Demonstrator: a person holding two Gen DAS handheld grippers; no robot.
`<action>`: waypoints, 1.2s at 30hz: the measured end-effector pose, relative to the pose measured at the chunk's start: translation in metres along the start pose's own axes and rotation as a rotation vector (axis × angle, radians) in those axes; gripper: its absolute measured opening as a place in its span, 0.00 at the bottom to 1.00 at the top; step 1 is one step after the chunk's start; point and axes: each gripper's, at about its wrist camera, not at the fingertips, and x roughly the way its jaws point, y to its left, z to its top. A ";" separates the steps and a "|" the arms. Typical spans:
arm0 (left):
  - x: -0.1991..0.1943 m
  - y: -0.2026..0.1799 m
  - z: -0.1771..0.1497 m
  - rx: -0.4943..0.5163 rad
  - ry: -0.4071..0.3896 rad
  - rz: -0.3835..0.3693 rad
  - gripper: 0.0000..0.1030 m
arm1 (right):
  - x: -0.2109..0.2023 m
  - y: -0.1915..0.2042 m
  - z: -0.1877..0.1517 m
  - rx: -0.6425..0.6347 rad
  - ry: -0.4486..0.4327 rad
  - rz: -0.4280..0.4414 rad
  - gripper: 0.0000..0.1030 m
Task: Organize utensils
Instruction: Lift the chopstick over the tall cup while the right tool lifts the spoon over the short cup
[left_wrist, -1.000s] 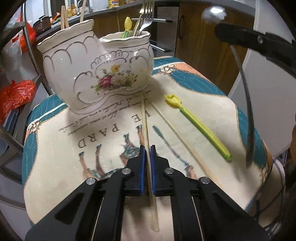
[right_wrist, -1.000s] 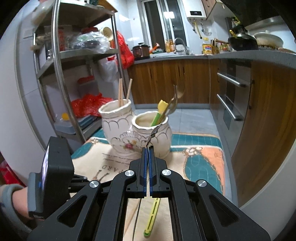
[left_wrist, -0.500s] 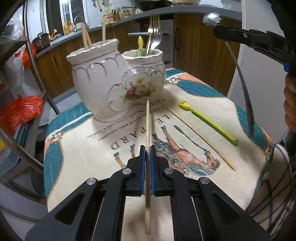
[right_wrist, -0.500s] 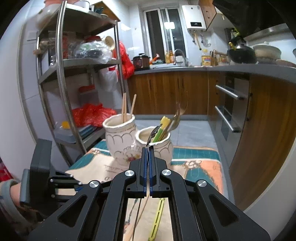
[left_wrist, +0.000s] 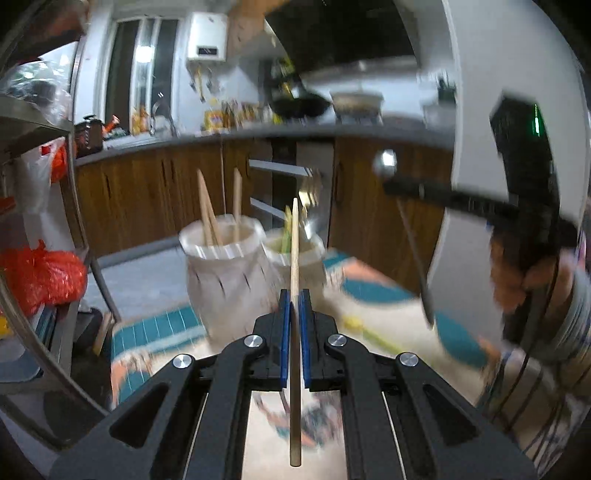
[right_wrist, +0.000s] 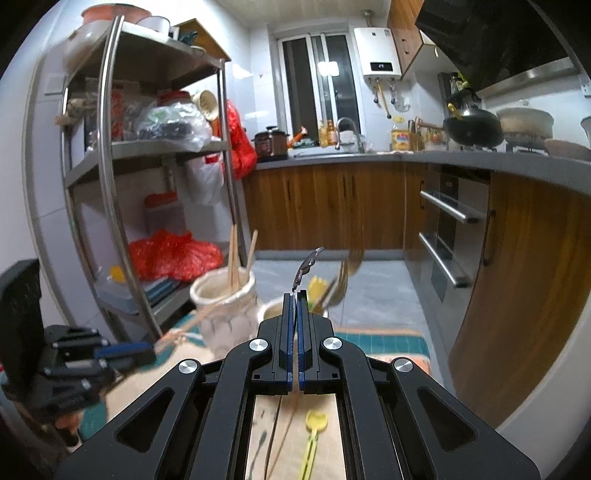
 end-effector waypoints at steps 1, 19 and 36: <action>0.000 0.006 0.007 -0.019 -0.031 -0.004 0.05 | 0.003 -0.001 0.005 0.001 -0.008 -0.003 0.03; 0.074 0.113 0.050 -0.504 -0.304 -0.079 0.05 | 0.086 -0.008 0.063 0.073 -0.106 -0.041 0.02; 0.099 0.101 0.035 -0.427 -0.356 0.051 0.05 | 0.121 -0.025 0.040 0.095 -0.134 -0.132 0.03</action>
